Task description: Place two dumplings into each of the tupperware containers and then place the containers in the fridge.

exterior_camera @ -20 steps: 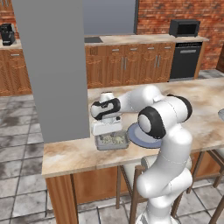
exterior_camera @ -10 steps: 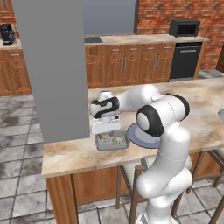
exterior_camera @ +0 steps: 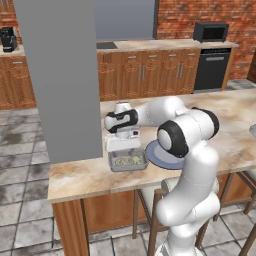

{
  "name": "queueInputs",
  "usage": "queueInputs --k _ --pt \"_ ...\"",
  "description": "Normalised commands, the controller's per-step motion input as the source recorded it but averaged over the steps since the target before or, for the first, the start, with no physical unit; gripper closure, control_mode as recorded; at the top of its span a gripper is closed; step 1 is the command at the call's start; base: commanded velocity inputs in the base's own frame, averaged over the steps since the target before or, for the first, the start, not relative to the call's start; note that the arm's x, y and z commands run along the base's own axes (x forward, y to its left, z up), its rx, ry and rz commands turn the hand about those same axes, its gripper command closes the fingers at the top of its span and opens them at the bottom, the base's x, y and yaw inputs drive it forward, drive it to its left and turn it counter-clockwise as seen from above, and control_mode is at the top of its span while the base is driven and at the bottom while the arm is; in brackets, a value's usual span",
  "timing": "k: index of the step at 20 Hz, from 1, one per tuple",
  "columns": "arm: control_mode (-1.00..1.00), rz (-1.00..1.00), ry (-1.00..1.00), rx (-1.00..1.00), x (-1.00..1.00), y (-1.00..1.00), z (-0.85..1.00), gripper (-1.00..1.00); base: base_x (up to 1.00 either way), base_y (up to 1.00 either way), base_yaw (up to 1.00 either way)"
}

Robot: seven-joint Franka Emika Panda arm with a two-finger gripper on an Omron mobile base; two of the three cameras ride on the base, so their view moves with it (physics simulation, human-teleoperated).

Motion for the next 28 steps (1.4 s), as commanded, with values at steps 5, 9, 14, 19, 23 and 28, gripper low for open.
queueInputs --k 5,9,14,19,23,28 --pt "-1.0 -0.13 0.0 0.05 -0.35 -0.6 0.18 -1.0 0.0 0.0 0.0" --pt "-1.0 -0.17 0.0 0.02 -0.46 -0.69 -0.02 -1.0 0.0 0.0 0.0" --pt "-1.0 -0.18 -0.02 0.0 -0.04 -0.33 -0.18 -1.0 0.0 0.0 0.0" --pt "-1.0 -0.02 -0.2 -0.01 0.0 -0.11 -0.2 -1.0 0.0 0.0 0.0" --pt "-1.0 -0.1 -0.2 -0.07 0.0 0.0 -0.28 -1.0 0.0 0.0 0.0" --pt "-1.0 -0.14 -0.09 -0.04 0.05 0.0 -0.27 -1.0 0.0 0.0 0.0"
